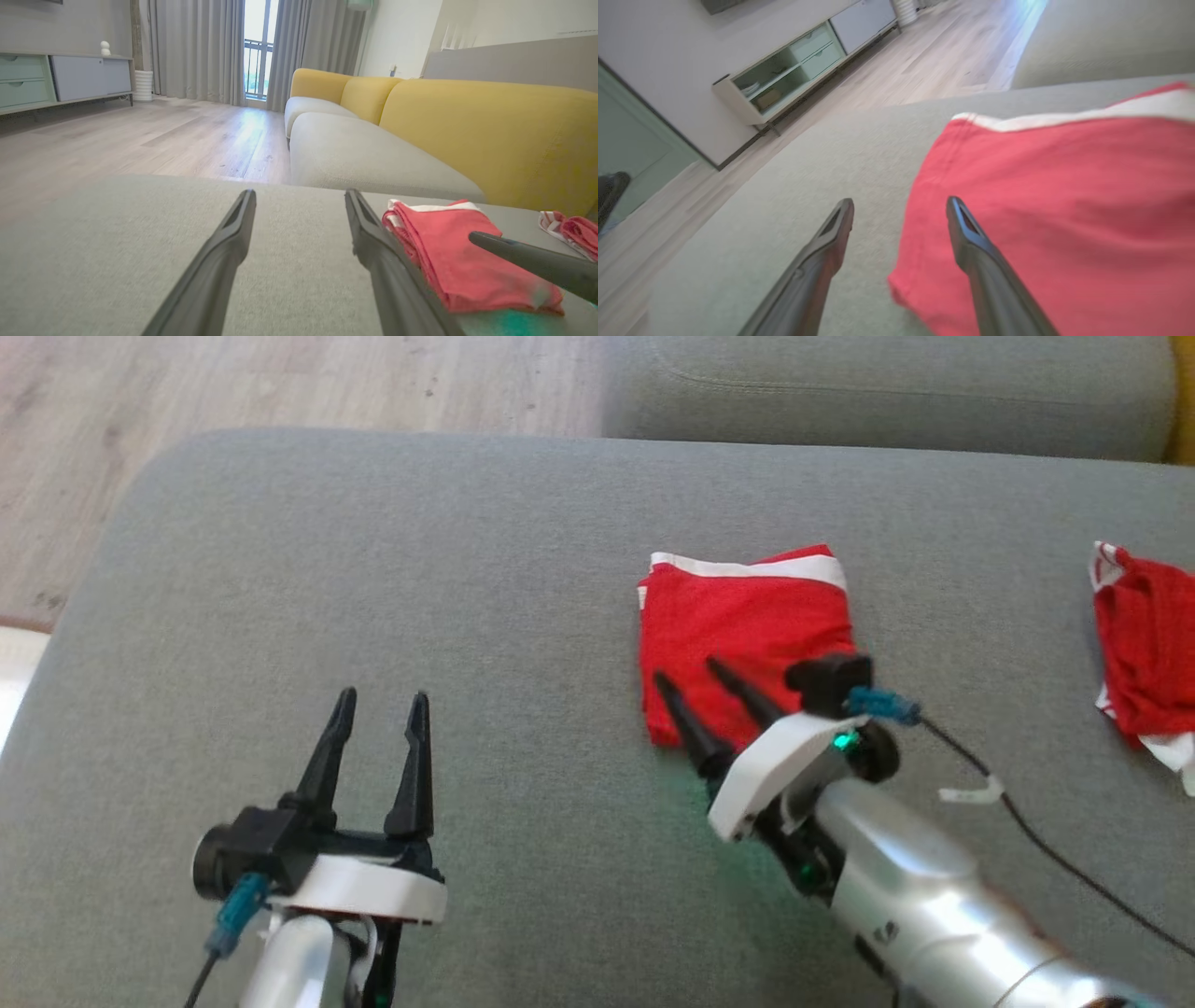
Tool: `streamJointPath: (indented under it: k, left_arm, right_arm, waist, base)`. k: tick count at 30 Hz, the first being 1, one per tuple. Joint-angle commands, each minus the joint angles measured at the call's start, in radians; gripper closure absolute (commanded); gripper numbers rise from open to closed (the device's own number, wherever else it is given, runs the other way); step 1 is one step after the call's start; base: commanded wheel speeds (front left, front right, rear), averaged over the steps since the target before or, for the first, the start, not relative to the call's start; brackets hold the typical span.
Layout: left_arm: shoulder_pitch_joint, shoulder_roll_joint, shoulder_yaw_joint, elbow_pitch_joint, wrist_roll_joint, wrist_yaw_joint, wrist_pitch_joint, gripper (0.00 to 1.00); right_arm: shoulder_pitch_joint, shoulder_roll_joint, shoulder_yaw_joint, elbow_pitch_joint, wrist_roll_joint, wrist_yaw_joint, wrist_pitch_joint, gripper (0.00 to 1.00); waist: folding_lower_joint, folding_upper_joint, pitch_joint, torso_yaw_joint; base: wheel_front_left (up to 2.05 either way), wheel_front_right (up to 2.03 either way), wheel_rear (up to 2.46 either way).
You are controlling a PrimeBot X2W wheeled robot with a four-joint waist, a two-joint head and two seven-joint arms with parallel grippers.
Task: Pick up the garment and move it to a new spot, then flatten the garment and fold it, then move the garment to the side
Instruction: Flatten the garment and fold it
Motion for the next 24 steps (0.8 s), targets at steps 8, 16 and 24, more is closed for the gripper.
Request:
streamJointPath:
  k: [8,16,24]
  left_arm:
    - [-0.034,0.008,0.040,-0.141,-0.021,0.001,-0.005,0.00]
    - [-0.026,0.008,0.035,-0.190,-0.022,-0.002,-0.005,0.00]
    - [-0.014,0.008,0.047,-0.191,-0.028,-0.003,-0.005,0.00]
  right_arm:
    - [-0.015,-0.054,-0.293,-0.079,-0.257,-0.001,-0.042,0.00]
    - [0.218,-0.021,-0.694,-0.344,-0.630,-0.001,-0.042,0.00]
    - [0.348,0.014,-0.768,-0.488,-0.728,-0.001,-0.042,0.00]
  waist:
    - [-0.0001,-0.0001,-0.006,-0.076]
    - [-0.0001,-0.0001,-0.002,-0.141]
    - [-0.0001,-0.0001,0.009,-0.179]
  base:
    - [0.00,0.00,0.00]
    - [0.00,0.00,0.00]
    - [0.00,0.00,0.00]
